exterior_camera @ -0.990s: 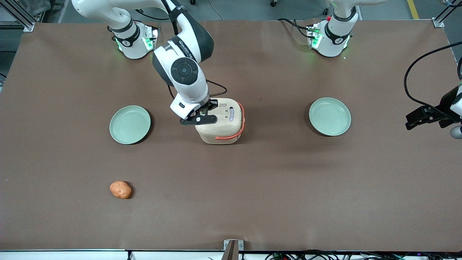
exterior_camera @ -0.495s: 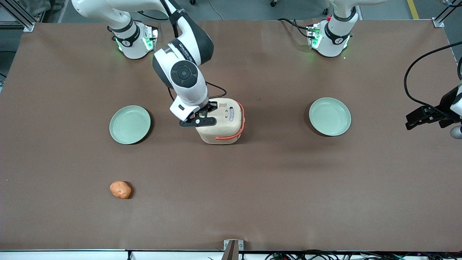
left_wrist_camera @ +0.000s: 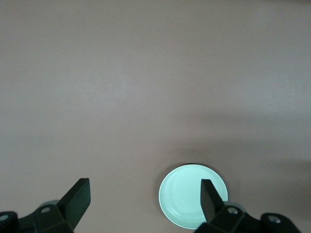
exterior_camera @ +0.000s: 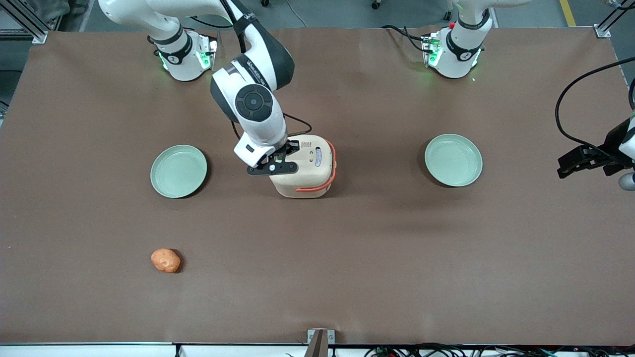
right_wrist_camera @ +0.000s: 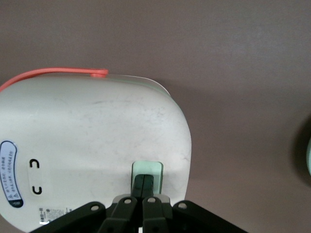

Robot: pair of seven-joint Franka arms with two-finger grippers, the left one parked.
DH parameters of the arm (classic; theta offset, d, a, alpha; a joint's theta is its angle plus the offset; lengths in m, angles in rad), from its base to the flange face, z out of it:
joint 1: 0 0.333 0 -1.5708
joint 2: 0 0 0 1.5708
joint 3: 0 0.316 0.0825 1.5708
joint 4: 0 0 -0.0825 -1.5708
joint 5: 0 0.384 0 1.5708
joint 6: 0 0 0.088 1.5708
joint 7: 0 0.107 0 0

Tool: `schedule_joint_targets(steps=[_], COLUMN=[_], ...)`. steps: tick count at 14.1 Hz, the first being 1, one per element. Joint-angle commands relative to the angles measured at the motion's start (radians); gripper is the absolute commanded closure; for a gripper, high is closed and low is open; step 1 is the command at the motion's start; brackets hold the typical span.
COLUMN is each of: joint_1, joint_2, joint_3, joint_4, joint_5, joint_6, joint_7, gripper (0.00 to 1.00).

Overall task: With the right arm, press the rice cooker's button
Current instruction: 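Press down on the rice cooker's lid button with the closed right gripper, then lift the right gripper away as the rice cooker lid springs open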

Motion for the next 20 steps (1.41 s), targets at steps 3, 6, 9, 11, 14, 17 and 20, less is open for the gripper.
schedule_joint_targets(steps=[3, 6, 9, 11, 14, 17, 20], joint_1=[-0.05, -0.108, -0.153, -0.182, -0.217, -0.22, -0.225], joint_2=[-0.112, -0.19, -0.251, -0.272, -0.273, -0.278, -0.333], joint_3=[-0.047, -0.099, -0.186, -0.273, -0.404, -0.505, -0.527], joint_4=[0.075, 0.101, 0.103, 0.123, 0.14, 0.202, 0.214], joint_5=[0.002, -0.001, -0.002, 0.004, 0.004, -0.009, -0.09], joint_6=[-0.201, -0.288, -0.292, -0.298, -0.344, -0.447, -0.473], joint_7=[0.011, 0.008, -0.003, -0.009, -0.202, -0.387, -0.519], gripper=[0.96, 0.74, 0.0, 0.0, 0.0, 0.0, 0.0])
